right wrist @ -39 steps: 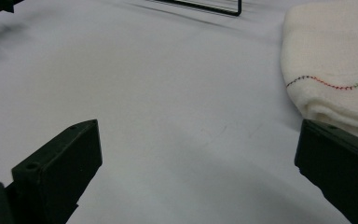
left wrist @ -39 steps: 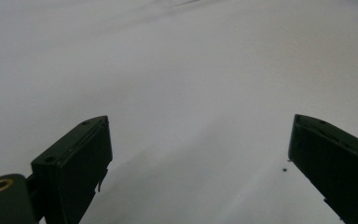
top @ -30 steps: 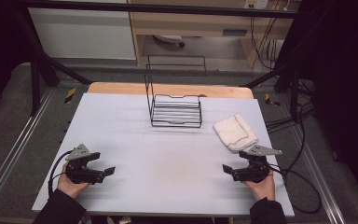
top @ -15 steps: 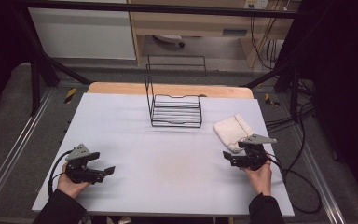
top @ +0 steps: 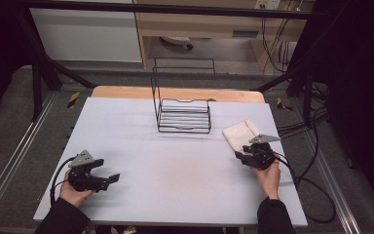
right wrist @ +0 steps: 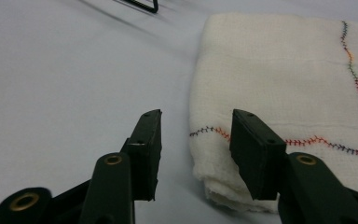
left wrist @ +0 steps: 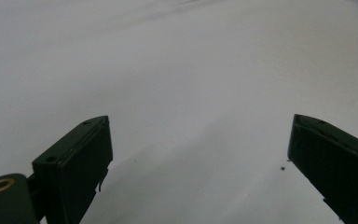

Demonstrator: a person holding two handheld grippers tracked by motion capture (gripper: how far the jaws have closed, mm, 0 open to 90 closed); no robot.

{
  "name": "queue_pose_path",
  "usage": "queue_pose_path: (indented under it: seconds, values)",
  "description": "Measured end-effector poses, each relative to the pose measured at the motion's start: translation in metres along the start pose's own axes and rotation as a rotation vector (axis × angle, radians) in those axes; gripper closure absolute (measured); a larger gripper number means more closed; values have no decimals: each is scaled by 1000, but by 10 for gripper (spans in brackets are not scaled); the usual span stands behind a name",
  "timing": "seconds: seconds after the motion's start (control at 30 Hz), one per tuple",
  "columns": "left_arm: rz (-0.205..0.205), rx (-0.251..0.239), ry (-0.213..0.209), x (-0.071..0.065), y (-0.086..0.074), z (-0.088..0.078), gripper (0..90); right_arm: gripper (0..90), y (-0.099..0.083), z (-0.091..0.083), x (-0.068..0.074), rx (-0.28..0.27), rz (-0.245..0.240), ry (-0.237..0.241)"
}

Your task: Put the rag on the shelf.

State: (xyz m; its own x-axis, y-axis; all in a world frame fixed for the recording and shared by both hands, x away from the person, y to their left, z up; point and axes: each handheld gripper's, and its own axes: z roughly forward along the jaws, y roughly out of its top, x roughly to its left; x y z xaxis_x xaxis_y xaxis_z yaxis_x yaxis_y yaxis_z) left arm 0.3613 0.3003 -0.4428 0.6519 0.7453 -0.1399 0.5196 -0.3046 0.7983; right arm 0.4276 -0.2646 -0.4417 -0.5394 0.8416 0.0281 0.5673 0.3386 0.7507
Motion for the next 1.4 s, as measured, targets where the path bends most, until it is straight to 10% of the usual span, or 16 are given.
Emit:
queue_pose_path:
  seconds: [0.33,0.77,1.4]
  values:
    - [0,0,0,0,0,0,63,692,-3,6,-1,30,-91,-65]
    - [1,0,-1,0,0,0,64,820,3,-1,4,26,-71,-92]
    - [-1,-3,0,-1,1,-1,65,824,-4,-15,41,24,-7,24]
